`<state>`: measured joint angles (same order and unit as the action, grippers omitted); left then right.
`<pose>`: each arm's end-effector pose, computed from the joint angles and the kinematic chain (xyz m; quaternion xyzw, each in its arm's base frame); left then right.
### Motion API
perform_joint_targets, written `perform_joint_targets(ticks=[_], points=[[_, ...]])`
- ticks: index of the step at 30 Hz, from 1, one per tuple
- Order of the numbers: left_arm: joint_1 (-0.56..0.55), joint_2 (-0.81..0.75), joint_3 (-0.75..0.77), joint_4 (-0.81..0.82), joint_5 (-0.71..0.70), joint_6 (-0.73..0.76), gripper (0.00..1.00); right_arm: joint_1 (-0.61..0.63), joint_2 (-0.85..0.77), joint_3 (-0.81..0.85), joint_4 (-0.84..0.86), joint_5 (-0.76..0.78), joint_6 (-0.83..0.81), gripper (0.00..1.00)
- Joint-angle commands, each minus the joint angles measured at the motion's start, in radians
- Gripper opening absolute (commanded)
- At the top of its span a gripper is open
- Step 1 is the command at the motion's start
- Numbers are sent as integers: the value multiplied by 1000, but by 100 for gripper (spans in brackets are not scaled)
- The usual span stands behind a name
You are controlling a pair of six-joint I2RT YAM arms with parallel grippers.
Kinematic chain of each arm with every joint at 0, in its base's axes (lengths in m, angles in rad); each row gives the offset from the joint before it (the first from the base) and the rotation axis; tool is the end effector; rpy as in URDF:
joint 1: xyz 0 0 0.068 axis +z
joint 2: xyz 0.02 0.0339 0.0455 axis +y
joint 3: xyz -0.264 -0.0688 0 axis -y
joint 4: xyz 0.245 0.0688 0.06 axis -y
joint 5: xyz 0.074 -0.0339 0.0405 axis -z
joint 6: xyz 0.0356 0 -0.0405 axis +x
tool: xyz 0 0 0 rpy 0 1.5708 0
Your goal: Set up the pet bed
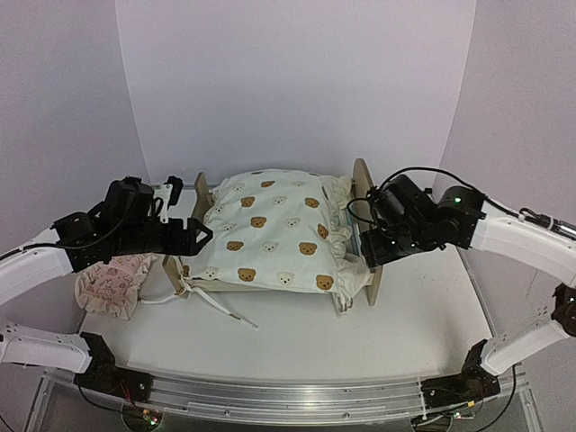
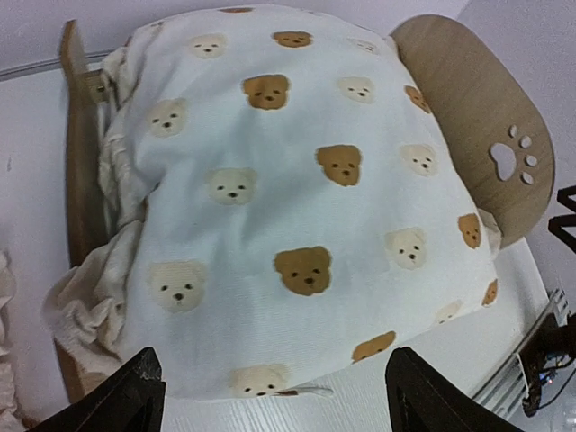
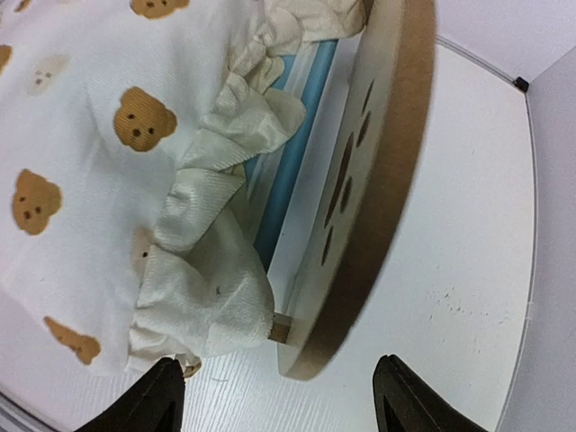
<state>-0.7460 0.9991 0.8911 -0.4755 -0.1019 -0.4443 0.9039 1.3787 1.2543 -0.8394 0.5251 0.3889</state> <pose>0.1629 -0.1456 0.3085 0.1083 0.8731 -0.2282 0.4170 0.1872 0.2089 0.3157 -0.1597 0.9110 -0.0239 0.3796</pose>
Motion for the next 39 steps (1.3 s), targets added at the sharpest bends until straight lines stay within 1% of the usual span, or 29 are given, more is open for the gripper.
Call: perform_joint_targets(ticks=[1,3,4,8,11,14,18,21,24,29,35,36,39], points=[[-71,119,117,97,184,85,84,2,-186,-39,-13,-88,-63,73],[-162,182,175,104,133,112,83,2,-248,-61,-11,-114,-64,72],[-192,213,199,110,130,130,83,2,-277,-68,-9,-147,-67,70],[-268,361,287,139,154,192,78,2,-310,-82,-3,-320,-101,66],[-317,473,370,139,180,242,77,2,-306,-92,-1,-388,-113,64],[-370,564,456,126,172,303,78,2,-309,-106,-1,-371,-116,64],[-407,698,580,79,149,349,81,3,-313,-121,0,-362,-120,64],[-432,788,662,29,84,373,81,2,-314,-135,0,-358,-120,64],[-452,849,706,16,43,403,81,3,-315,-146,0,-354,-121,64],[-458,916,734,23,-20,432,80,2,-327,-166,0,-355,-124,65],[-458,1004,790,-41,-92,443,70,3,-346,-185,0,-357,-125,65],[-458,1013,791,-44,-101,443,67,2,-348,-187,0,-356,-125,65],[-458,1028,790,-46,-124,443,50,3,-351,-194,0,-355,-127,66]])
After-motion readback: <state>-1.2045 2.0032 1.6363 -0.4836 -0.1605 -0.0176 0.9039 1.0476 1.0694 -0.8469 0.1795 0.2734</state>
